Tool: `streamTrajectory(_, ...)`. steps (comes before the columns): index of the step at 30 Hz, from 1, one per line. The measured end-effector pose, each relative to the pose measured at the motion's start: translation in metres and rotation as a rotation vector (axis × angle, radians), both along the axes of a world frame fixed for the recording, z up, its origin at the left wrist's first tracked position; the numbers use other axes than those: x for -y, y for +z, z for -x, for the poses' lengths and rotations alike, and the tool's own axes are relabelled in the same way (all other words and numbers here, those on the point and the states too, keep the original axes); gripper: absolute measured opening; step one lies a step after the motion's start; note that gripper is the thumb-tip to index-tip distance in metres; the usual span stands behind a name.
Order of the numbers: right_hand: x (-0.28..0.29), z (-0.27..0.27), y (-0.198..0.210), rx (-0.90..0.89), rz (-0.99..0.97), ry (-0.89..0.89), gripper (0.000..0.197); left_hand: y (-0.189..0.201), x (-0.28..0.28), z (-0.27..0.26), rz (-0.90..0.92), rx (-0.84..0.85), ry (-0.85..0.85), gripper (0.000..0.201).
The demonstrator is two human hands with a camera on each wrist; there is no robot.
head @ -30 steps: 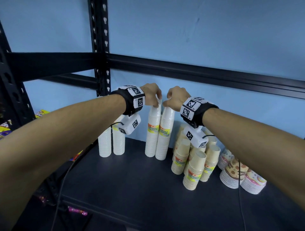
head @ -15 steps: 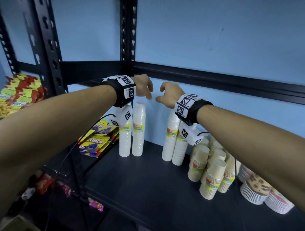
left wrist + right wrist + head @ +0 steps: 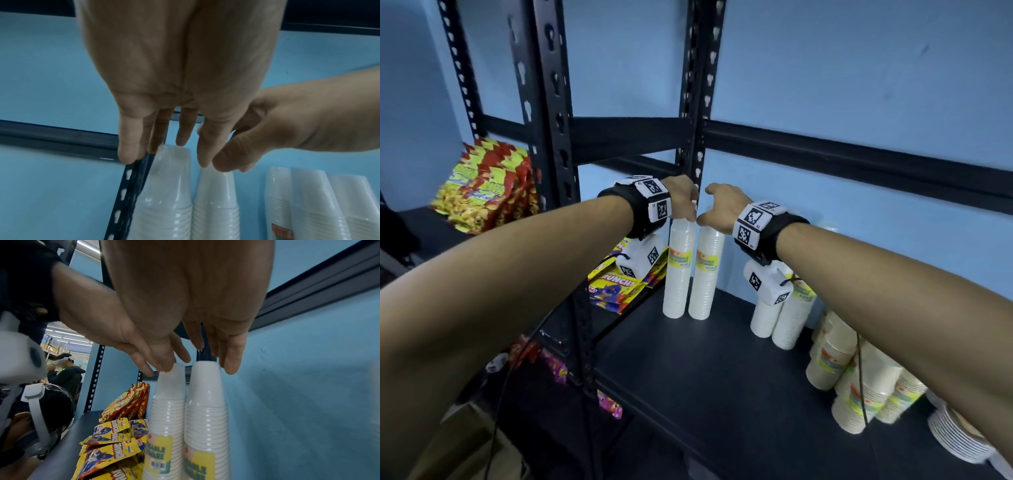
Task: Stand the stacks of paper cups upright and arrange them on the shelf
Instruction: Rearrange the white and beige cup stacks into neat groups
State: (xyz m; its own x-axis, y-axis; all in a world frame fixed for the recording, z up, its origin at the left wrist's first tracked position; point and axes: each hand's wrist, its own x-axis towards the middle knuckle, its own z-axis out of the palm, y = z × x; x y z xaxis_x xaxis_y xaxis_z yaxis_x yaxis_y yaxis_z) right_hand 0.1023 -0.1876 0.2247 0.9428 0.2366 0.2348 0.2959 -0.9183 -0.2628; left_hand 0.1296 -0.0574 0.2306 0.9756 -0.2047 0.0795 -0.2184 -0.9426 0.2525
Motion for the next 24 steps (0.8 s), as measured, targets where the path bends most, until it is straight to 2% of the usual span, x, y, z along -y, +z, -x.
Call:
streamTrajectory(6, -0.006, -0.007, -0.012, -0.058, 0.056, -0.044, 0.051, -0.014, -0.006, 0.002, 0.022, 0.0, -0.03, 0.068)
streamTrajectory(13, -0.003, -0.001, -0.013, -0.037, 0.03, -0.058, 0.037, -0.018, -0.004, 0.012, 0.118, 0.049, -0.041, 0.053)
streamTrajectory(24, 0.021, 0.024, -0.006, -0.021, -0.018, -0.111, 0.041, -0.008, 0.019, 0.033, 0.068, 0.086, -0.065, 0.055)
